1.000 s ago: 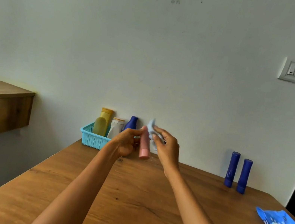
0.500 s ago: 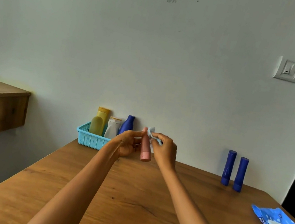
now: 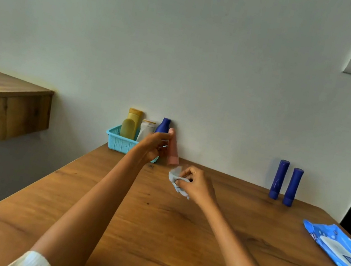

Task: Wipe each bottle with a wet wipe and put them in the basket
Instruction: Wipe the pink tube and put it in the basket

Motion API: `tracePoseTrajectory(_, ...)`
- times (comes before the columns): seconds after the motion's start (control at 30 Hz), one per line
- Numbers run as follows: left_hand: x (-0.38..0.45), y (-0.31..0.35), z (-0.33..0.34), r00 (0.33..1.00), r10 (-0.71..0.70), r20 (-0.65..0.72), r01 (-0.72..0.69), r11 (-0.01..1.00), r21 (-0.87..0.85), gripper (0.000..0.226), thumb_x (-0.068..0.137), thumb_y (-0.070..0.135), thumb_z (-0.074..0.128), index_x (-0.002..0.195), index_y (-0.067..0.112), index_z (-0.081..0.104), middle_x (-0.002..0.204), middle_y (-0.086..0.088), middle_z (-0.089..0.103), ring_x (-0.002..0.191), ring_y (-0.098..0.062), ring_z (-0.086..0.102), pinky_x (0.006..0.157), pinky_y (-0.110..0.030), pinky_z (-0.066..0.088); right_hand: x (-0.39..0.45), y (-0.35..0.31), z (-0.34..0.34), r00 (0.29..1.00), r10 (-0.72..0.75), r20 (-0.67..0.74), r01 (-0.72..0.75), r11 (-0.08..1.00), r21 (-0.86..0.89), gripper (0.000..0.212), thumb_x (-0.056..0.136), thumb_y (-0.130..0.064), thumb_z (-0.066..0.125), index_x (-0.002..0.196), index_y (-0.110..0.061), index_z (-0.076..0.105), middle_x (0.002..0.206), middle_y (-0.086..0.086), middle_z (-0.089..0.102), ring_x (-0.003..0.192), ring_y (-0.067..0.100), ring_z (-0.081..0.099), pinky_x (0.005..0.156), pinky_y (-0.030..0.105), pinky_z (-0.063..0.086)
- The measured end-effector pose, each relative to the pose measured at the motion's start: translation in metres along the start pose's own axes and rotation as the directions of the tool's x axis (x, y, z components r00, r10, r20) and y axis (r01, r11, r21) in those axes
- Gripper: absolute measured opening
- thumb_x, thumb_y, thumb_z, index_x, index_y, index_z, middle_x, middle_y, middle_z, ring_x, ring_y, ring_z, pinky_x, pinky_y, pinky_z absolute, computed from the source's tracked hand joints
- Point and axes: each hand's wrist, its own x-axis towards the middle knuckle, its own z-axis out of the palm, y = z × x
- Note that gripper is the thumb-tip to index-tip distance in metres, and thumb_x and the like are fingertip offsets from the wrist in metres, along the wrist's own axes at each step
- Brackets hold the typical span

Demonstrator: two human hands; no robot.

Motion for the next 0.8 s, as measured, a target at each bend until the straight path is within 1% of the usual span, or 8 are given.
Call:
tracePoseTrajectory(0.1, -0.007, -0.001, -0.007, 0.998, 0.056, -0.026, -0.054, 0.997, 0.062, 0.032, 0.091, 0.012, 0.058, 0.121, 0.002, 0.050, 0.115, -0.020, 0.058, 0.106, -0.030, 0.058, 0.092, -0.037, 0.047, -0.006, -0.002, 0.009, 0.995, 0.026, 0.100, -0.004, 0.977, -0.215, 0.014, 0.079, -0.034, 0.067, 0.091, -0.026, 0.066, 0.095, -0.005, 0.068, 0.076, 0.009, 0.058, 0.054, 0.020, 0.040)
tracePoseTrajectory(0.17, -0.010, 0.001, -0.014, 0.996, 0.078, -0.035, -0.075, 0.994, 0.085, 0.042, 0.091, 0.012, 0.059, 0.129, -0.001, 0.045, 0.124, -0.023, 0.056, 0.114, -0.033, 0.056, 0.097, -0.040, 0.046, -0.005, -0.004, 0.012, 0.979, 0.051, 0.197, -0.001, 0.970, -0.244, 0.020, 0.079, -0.036, 0.070, 0.096, -0.024, 0.070, 0.097, -0.005, 0.069, 0.074, 0.007, 0.058, 0.054, 0.018, 0.041)
tracePoseTrajectory(0.27, -0.015, 0.006, -0.020, 0.996, 0.094, -0.002, -0.093, 0.988, 0.120, 0.026, 0.092, 0.014, 0.058, 0.114, 0.002, 0.053, 0.123, -0.023, 0.056, 0.104, -0.029, 0.057, 0.095, -0.039, 0.047, 0.001, -0.010, 0.010, 0.940, 0.082, 0.330, -0.002, 0.972, -0.235, 0.023, 0.080, -0.042, 0.068, 0.091, -0.022, 0.072, 0.093, -0.003, 0.070, 0.074, 0.009, 0.061, 0.065, 0.023, 0.048)
tracePoseTrajectory(0.37, -0.019, 0.007, -0.022, 0.994, 0.095, 0.051, -0.101, 0.984, 0.146, 0.016, 0.093, 0.016, 0.057, 0.105, 0.006, 0.058, 0.119, -0.021, 0.058, 0.102, -0.026, 0.057, 0.096, -0.039, 0.046, 0.008, -0.020, 0.001, 0.946, 0.067, 0.316, -0.043, 0.996, -0.083, 0.041, 0.080, -0.054, 0.061, 0.055, -0.023, 0.051, 0.057, -0.004, 0.049, 0.057, 0.013, 0.045, 0.063, 0.031, 0.038)
tracePoseTrajectory(0.43, -0.020, 0.006, -0.022, 0.991, 0.097, 0.087, -0.109, 0.982, 0.153, 0.020, 0.094, 0.015, 0.054, 0.111, 0.005, 0.057, 0.117, -0.018, 0.061, 0.103, -0.025, 0.058, 0.095, -0.038, 0.047, 0.014, -0.025, -0.004, 0.982, 0.047, 0.183, -0.049, 0.999, 0.008, 0.047, 0.083, -0.055, 0.057, 0.056, -0.018, 0.047, 0.051, -0.003, 0.037, 0.051, 0.013, 0.035, 0.059, 0.029, 0.030)
tracePoseTrajectory(0.57, -0.021, 0.006, -0.020, 0.978, 0.113, 0.173, -0.129, 0.988, 0.088, 0.021, 0.097, 0.014, 0.048, 0.116, 0.008, 0.054, 0.105, -0.010, 0.066, 0.096, -0.019, 0.061, 0.089, -0.033, 0.049, 0.030, -0.034, -0.004, 0.999, 0.042, 0.001, -0.041, 0.982, 0.184, 0.034, 0.090, -0.037, 0.056, 0.096, -0.006, 0.068, 0.087, 0.010, 0.068, 0.071, 0.018, 0.056, 0.067, 0.031, 0.044)
tracePoseTrajectory(0.7, -0.015, 0.010, -0.027, 0.963, 0.183, 0.199, -0.176, 0.983, -0.049, 0.025, 0.097, 0.016, 0.046, 0.118, 0.005, 0.055, 0.107, -0.010, 0.068, 0.100, -0.023, 0.063, 0.090, -0.036, 0.050, 0.049, -0.049, 0.002, 0.991, 0.033, 0.126, -0.100, 0.817, 0.569, 0.028, 0.092, -0.026, 0.057, 0.114, -0.010, 0.063, 0.107, 0.009, 0.068, 0.082, 0.018, 0.061, 0.078, 0.031, 0.050)
tracePoseTrajectory(0.8, -0.007, 0.016, -0.036, 0.949, 0.230, 0.215, -0.229, 0.973, -0.030, 0.022, 0.098, 0.019, 0.044, 0.110, 0.010, 0.060, 0.106, -0.006, 0.071, 0.102, -0.021, 0.064, 0.084, -0.032, 0.054, 0.066, -0.056, 0.003, 0.983, -0.031, 0.182, -0.109, 0.702, 0.704, 0.033, 0.089, -0.026, 0.061, 0.118, -0.010, 0.060, 0.108, 0.009, 0.067, 0.097, 0.020, 0.063, 0.076, 0.030, 0.053)
